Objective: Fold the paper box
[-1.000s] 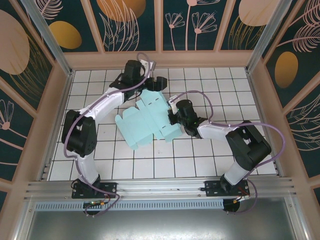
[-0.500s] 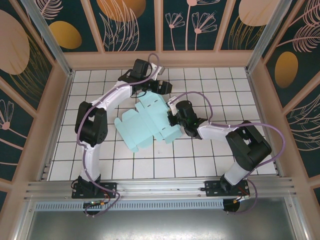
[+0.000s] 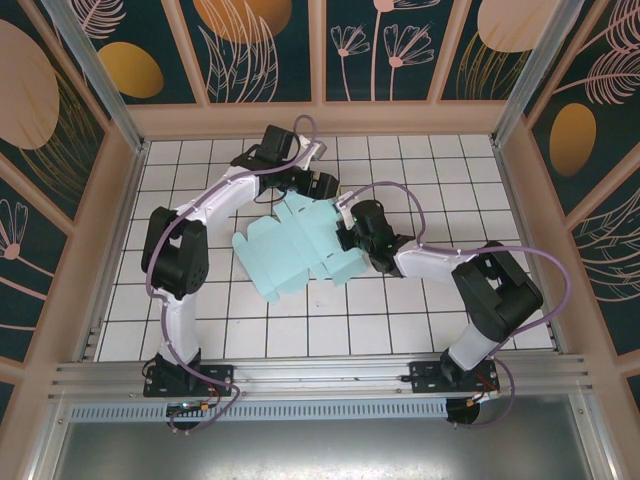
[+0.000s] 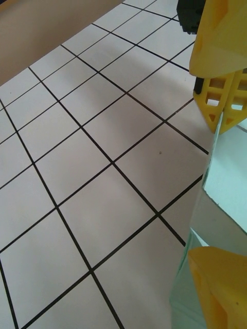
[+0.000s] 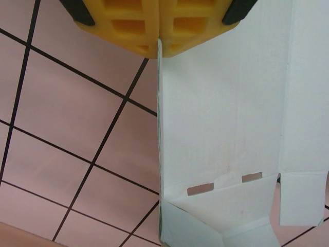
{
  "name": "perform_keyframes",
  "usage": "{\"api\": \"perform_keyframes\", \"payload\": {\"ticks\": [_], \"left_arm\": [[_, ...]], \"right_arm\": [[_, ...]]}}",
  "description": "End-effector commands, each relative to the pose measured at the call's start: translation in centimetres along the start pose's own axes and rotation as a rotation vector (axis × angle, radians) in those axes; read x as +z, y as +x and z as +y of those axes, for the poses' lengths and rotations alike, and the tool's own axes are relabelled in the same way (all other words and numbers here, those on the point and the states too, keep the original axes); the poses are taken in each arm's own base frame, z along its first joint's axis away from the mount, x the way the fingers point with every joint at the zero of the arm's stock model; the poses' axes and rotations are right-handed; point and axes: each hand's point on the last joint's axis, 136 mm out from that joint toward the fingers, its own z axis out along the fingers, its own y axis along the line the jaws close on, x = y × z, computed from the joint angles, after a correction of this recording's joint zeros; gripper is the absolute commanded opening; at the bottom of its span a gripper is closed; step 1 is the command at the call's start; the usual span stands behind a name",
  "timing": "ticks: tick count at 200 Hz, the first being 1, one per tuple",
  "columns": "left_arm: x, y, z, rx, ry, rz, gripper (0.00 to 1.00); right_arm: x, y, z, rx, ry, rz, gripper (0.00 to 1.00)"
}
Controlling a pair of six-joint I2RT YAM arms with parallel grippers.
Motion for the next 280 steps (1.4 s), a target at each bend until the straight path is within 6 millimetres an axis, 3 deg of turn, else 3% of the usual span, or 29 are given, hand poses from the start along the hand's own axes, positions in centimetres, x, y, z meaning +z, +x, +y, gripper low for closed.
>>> {"api": "perform_keyframes", "payload": {"ticks": [1,24,65,103,141,180,280], "left_arm": [[-0.7,0.3,-1.1,-0.009,0.030,0.009,0.79],[0.0,0.9,-1.3,-0.050,0.054,0.031,0.72],[0.4,1.1,-1.2,-0.118,0.011,0.006,0.71],[0.4,0.7,0.0,-0.252,-0.049,-0.048,0.70],[0.3,0.3,0.8,-0.394,-0.085,-0.115,0.58],[0.4,0.8,0.7,-0.449,-0.096,-0.126,0.55],[1.0,0.9,-0.2,-0.512,-0.054,-0.153,0.28]], "right_arm": [[0.0,-1.6,0.0,0.001,0.015,-0.031,0.00],[0.1,-1.6,-0.1,-0.010,0.031,-0.022,0.00],[0.4,-1.2,-0.2,-0.039,0.061,-0.001,0.00],[0.6,-1.3,0.2,-0.055,0.065,0.000,0.00],[0.6,-1.5,0.2,-0.078,0.091,0.001,0.00],[0.4,-2.0,-0.4,-0.083,0.143,-0.017,0.00],[1.0,-2.2,-0.2,-0.210,0.271,0.002,0.00]]}}
